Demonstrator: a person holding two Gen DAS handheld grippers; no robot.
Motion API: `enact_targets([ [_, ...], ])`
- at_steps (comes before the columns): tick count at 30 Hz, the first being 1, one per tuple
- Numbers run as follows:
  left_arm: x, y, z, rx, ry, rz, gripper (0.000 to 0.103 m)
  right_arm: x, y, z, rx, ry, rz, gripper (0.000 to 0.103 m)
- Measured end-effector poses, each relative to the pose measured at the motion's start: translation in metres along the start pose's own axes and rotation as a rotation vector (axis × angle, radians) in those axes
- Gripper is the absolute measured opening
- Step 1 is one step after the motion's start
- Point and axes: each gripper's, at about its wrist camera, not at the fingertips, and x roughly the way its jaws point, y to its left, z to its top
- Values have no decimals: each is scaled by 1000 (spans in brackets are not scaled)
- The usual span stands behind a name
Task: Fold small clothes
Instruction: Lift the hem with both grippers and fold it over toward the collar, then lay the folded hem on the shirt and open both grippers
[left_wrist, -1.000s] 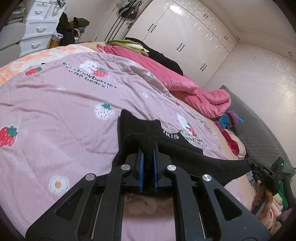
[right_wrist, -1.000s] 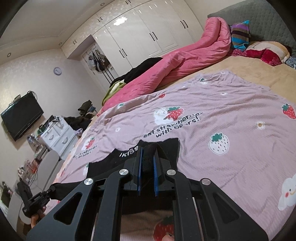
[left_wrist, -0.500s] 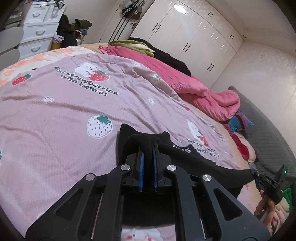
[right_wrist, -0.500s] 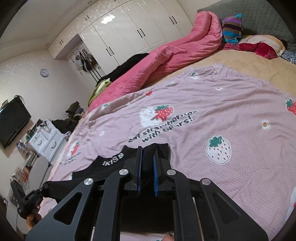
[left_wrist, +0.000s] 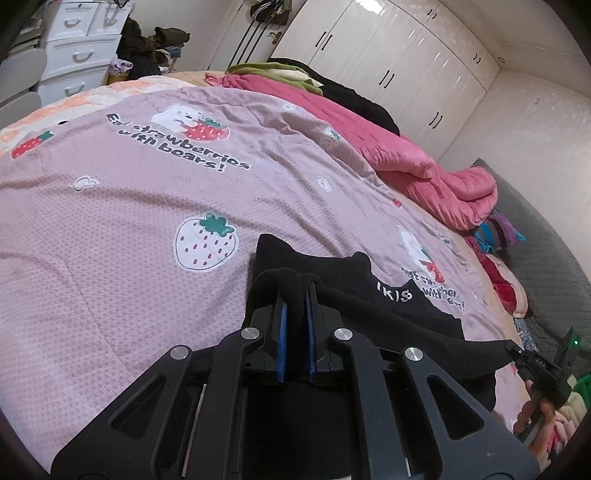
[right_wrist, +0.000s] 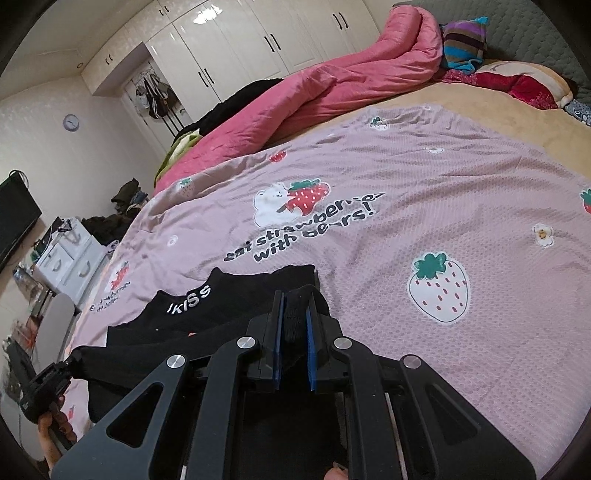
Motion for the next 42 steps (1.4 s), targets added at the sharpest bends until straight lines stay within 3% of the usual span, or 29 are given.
enact_targets([
  [4, -3, -2, -3, 10, -13, 4, 5, 3, 2, -2, -15, -3, -27, 19],
  [5, -5, -3, -4, 15, -19, 10, 7, 2, 2, -3, -19, -10, -40, 30],
  [7, -11, -5, -5, 31, -36, 29, 8, -3, -1, -3, -10, -36, -59, 40],
  [12, -32, -6, -4, 50, -82, 31, 10, -19, 1, -4, -24, -78, -43, 40],
  [17, -43, -16, -9, 100, -93, 21, 10, -29, 23, -14, -144, -84, -26, 34],
  [22, -38, -31, -29, 171, -15, -20, 10, -31, 50, -33, -273, -48, 7, 17],
  [25, -26, -40, -42, 200, 56, -37, 10, -15, 55, -43, -303, 22, -15, 15],
  [29, -7, -51, -59, 273, 141, 8, 10, 10, 52, -55, -312, 122, -65, 14],
  [32, 3, -52, -68, 318, 159, 74, 10, 24, 50, -62, -333, 161, -119, 14],
  [42, 25, -50, -67, 307, 156, 95, 12, 59, 55, -56, -361, 170, -165, 14],
])
